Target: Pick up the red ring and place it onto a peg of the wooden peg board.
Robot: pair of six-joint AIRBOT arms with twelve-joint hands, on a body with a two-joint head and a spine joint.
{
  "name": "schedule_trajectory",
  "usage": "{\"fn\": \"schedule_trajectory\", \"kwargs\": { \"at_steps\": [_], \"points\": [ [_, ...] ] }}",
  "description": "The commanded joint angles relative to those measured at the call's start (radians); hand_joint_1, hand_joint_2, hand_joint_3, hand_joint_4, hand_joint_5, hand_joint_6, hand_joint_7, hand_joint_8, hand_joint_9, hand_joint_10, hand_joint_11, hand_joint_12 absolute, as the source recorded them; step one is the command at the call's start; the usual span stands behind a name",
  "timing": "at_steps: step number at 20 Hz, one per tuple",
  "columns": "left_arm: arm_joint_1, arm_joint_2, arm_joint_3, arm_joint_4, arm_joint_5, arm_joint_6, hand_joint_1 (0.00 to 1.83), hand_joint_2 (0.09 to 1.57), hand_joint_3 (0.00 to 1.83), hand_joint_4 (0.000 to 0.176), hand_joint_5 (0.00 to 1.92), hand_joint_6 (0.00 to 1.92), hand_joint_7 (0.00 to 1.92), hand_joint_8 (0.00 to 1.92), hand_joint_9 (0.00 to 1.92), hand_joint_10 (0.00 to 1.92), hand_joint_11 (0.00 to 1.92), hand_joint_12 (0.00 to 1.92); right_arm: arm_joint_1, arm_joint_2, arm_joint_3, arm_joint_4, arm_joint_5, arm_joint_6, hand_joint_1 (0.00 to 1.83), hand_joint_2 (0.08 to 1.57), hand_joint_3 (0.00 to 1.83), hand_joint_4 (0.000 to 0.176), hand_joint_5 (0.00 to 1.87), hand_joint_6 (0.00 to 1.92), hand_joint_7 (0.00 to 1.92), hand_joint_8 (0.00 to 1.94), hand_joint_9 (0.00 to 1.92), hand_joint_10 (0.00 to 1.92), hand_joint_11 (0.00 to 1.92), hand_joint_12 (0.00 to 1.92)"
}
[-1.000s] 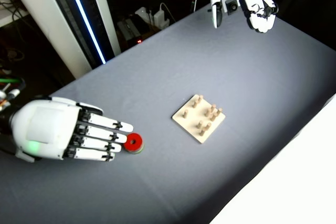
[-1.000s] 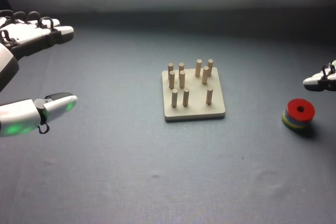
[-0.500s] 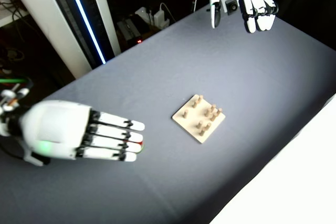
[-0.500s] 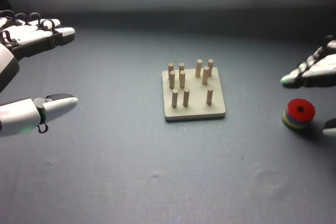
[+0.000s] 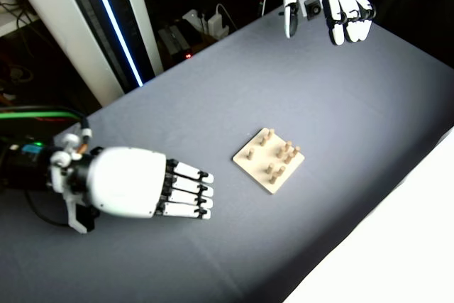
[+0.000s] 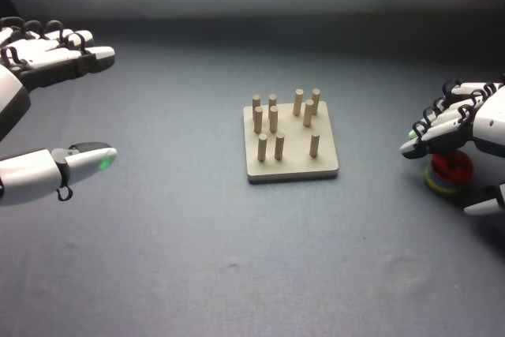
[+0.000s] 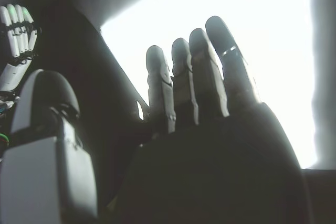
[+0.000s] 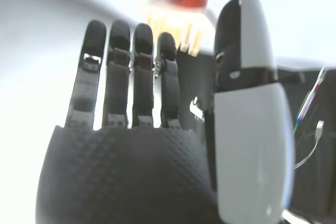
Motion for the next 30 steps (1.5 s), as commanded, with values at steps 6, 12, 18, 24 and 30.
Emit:
{"fn": "schedule_trajectory", "kwargs": {
  "at_steps": [6,12,18,24,30],
  "points": [
    [-0.008,-0.003,0.005,0.005,-0.127,-0.009,0.67,1.1,0.0,0.0,0.46,0.0,0.32,0.0,0.28,0.01,0.0,0.94,0.019,-0.007,0.021,0.028,0.049,-0.001,1.23,1.03,0.0,0.024,0.75,0.01,0.69,0.01,0.66,0.01,0.14,1.15],
    [-0.007,-0.004,0.006,0.005,-0.127,-0.01,0.64,1.11,0.0,0.0,0.45,0.0,0.32,0.0,0.28,0.0,0.0,0.93,0.019,-0.014,0.027,0.028,0.043,-0.004,1.16,1.14,0.0,0.0,0.92,1.01,0.88,0.0,0.81,0.02,0.28,1.19],
    [-0.007,-0.007,0.005,0.005,-0.127,-0.012,0.69,1.1,0.0,0.008,0.48,0.0,0.36,0.01,0.32,0.01,0.0,1.01,0.019,-0.014,0.028,0.028,0.036,-0.007,1.38,1.09,0.0,0.0,0.95,1.08,1.08,0.74,0.96,1.1,0.79,1.17],
    [-0.006,-0.008,0.005,0.005,-0.13,-0.014,0.65,1.1,0.0,0.005,0.5,0.0,0.36,0.0,0.3,0.0,0.0,0.97,0.093,-0.035,0.007,0.026,0.113,-0.036,1.38,1.09,0.01,0.0,0.92,1.0,1.06,0.8,0.98,1.2,0.86,1.33],
    [-0.004,-0.008,0.005,0.004,-0.133,-0.015,0.67,1.1,0.0,0.0,0.49,0.0,0.34,0.0,0.28,0.01,0.0,0.92,0.185,-0.102,0.022,0.007,0.163,-0.036,1.35,1.11,0.0,0.0,0.88,1.04,1.06,0.92,0.94,1.22,0.76,1.39]
  ]
}}
